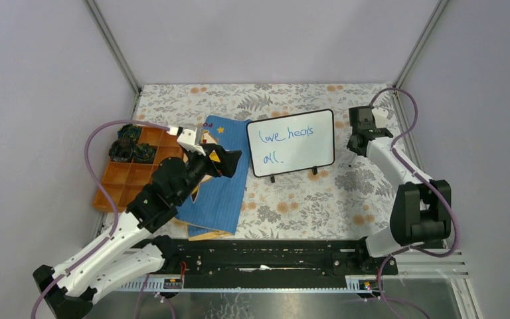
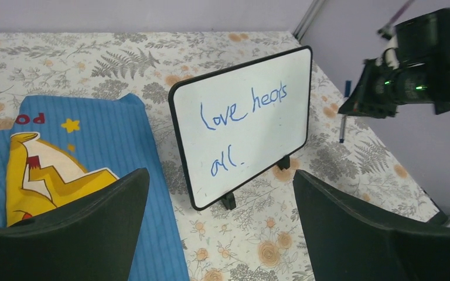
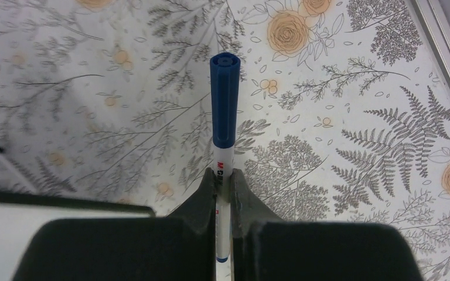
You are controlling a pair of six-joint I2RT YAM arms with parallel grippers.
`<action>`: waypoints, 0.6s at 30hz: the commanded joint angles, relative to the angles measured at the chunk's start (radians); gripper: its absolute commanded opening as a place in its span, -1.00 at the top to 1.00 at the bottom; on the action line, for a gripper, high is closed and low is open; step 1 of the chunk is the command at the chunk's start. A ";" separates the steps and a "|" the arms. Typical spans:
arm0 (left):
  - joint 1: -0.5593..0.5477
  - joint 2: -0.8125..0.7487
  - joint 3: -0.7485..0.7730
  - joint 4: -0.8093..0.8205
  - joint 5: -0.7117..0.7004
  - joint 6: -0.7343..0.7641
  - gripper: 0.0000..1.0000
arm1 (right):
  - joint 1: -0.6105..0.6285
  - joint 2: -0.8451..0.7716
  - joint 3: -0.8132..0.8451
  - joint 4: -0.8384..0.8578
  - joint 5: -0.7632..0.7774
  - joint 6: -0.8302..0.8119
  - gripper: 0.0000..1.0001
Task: Write a sentence on the whiteboard
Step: Place the whiteboard marker at the center of the board.
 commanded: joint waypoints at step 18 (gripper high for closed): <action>-0.006 -0.081 -0.006 0.059 0.051 -0.011 -0.98 | -0.127 0.348 0.103 0.019 -0.177 -0.108 0.90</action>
